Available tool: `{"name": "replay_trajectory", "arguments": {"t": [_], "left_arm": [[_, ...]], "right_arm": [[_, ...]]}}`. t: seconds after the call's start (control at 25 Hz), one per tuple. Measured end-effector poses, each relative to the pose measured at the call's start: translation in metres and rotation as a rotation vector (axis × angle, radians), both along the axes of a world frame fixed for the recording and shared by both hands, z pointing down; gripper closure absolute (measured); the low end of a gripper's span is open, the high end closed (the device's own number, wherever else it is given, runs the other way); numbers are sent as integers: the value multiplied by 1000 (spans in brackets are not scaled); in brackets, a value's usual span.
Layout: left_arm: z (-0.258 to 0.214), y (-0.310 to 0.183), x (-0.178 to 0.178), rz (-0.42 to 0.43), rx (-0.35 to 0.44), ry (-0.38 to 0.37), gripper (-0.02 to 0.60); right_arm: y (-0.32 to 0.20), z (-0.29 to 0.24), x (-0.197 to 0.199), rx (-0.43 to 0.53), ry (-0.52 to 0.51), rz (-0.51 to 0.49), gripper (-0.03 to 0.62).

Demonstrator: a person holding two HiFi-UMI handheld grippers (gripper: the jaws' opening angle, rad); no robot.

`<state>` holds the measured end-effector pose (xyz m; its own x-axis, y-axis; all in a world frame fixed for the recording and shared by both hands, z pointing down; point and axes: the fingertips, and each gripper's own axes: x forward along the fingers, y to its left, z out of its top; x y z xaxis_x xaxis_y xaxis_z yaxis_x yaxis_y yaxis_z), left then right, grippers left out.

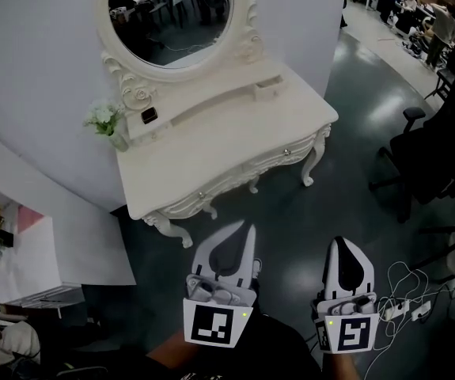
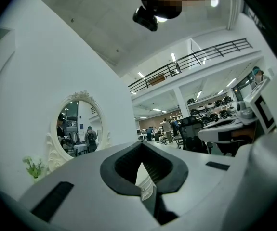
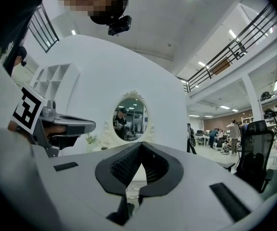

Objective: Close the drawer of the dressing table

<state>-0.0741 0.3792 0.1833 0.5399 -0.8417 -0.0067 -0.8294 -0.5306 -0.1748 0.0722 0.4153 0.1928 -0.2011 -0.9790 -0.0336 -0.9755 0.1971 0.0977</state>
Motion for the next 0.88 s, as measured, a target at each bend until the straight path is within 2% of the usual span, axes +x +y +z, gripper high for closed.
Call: {"name": "replay_trajectory", "arguments": {"t": [0.52, 0.88], "left_arm": [[-5, -72, 14, 58, -5, -2, 581], [-4, -124, 6, 82, -11, 15, 581]], "right_arm": [[-66, 5, 6, -38, 13, 39, 595], [-111, 0, -1, -34, 43, 78, 595]]}}
